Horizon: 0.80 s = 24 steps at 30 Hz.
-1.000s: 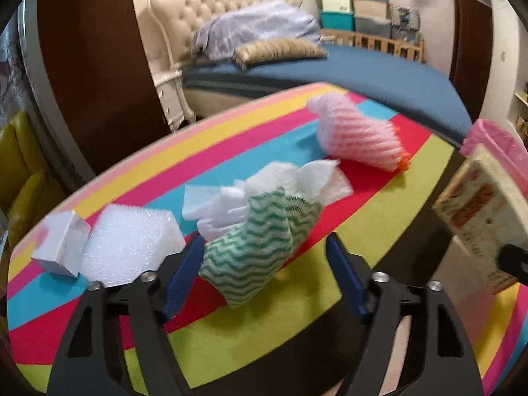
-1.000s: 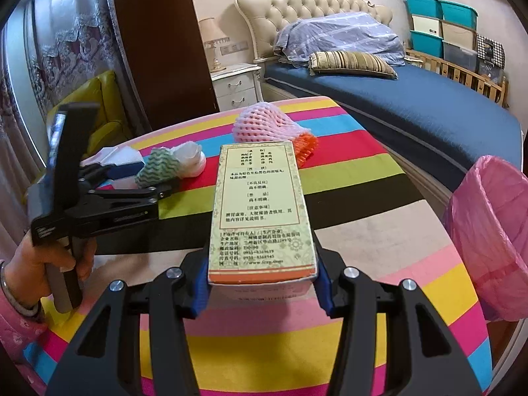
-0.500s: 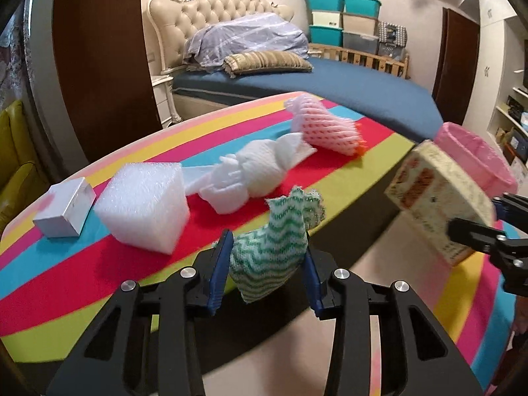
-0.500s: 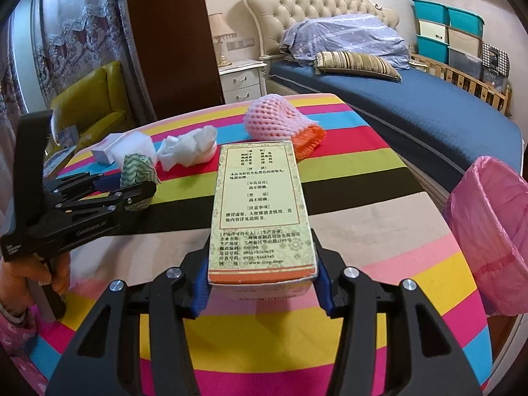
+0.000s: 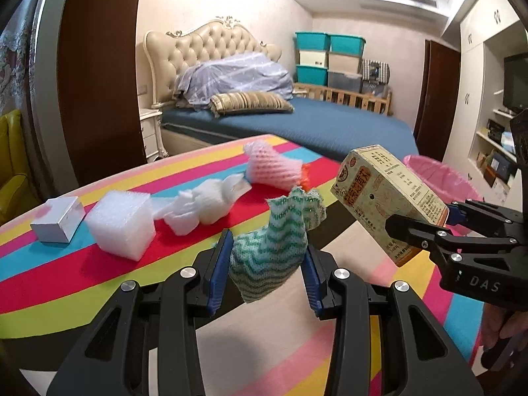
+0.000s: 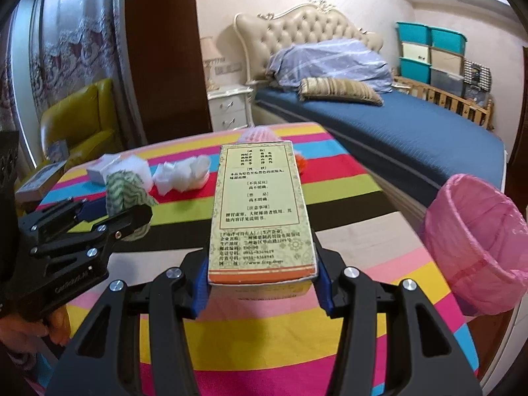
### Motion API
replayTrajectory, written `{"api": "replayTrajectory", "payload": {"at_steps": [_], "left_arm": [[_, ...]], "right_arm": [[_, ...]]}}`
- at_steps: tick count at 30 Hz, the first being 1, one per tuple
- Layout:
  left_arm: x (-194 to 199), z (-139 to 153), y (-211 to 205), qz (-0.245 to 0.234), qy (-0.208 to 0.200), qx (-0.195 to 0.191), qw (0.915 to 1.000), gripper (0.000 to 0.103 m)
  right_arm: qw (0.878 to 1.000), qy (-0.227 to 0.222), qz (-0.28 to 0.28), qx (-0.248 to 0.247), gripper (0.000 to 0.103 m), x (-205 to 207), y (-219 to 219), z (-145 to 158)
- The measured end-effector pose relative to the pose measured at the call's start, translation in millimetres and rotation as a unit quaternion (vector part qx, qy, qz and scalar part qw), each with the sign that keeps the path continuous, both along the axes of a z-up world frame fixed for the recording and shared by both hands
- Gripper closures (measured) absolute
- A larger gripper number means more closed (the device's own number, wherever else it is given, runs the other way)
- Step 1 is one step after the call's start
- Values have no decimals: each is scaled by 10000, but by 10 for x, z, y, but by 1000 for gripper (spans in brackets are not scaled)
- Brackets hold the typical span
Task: Collect trash
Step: 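Carry the cloth and medicine box over the wastebasket and release both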
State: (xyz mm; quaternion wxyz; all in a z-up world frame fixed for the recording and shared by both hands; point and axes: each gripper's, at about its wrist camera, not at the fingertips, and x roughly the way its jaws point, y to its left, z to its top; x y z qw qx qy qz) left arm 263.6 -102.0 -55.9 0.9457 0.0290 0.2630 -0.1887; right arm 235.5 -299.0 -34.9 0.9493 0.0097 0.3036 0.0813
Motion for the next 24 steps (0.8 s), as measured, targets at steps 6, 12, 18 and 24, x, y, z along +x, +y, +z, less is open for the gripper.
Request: {"api": "replayTrajectory", "payload": {"at_steps": [6,12,18,24], "left_arm": [[5,55,-94,-134,-52,-82,9999,65],[43,125,-273,-332,-182,-64,9993,65],[93,183,-502,-604,-317,-47,9977,65],[114,219,-771,-894,-370,-30,9953,65]], "right_arm": [[9994,-225,-250,-24,53,-60,-141,80],[9981,-300,-541,-24,53,-53,-357,108],[9954,-359,-892,-4,53,-83,-653,126],[9925,-408,-1153,30,53,-160,-906,121]]}}
